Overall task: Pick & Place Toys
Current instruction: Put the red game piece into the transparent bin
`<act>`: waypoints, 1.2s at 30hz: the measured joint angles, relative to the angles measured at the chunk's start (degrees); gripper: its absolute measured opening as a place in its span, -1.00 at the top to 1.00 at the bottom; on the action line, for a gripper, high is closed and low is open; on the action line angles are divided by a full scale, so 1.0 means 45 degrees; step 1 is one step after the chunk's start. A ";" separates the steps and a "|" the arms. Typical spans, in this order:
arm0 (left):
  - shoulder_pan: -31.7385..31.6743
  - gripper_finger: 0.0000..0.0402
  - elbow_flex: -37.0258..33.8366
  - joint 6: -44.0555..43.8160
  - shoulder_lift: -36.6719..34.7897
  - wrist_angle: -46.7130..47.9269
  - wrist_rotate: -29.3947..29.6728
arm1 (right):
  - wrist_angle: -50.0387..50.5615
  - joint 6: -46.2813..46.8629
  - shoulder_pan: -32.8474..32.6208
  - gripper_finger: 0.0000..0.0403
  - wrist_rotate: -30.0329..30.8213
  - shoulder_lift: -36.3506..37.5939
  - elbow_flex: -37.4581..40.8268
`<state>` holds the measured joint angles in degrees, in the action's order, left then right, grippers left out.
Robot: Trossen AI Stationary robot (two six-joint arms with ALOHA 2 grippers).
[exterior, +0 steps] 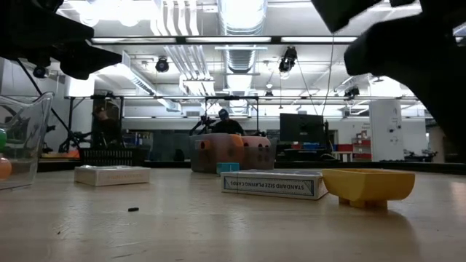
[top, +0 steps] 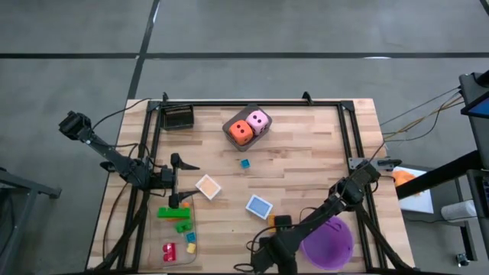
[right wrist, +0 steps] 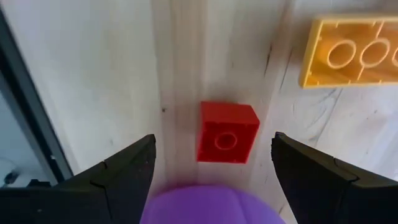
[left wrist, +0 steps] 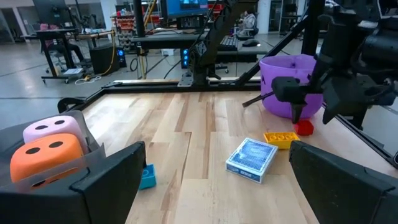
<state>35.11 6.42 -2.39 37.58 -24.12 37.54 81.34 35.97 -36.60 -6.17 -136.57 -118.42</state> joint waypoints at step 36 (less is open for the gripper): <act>0.0005 -0.99 0.0005 -0.0053 0.0000 0.0044 0.0000 | -0.0731 0.0057 0.0029 0.41 0.0503 0.0010 0.1173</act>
<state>35.14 6.44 -2.63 37.58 -23.92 37.54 78.05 36.23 -36.47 -3.90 -136.53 -113.14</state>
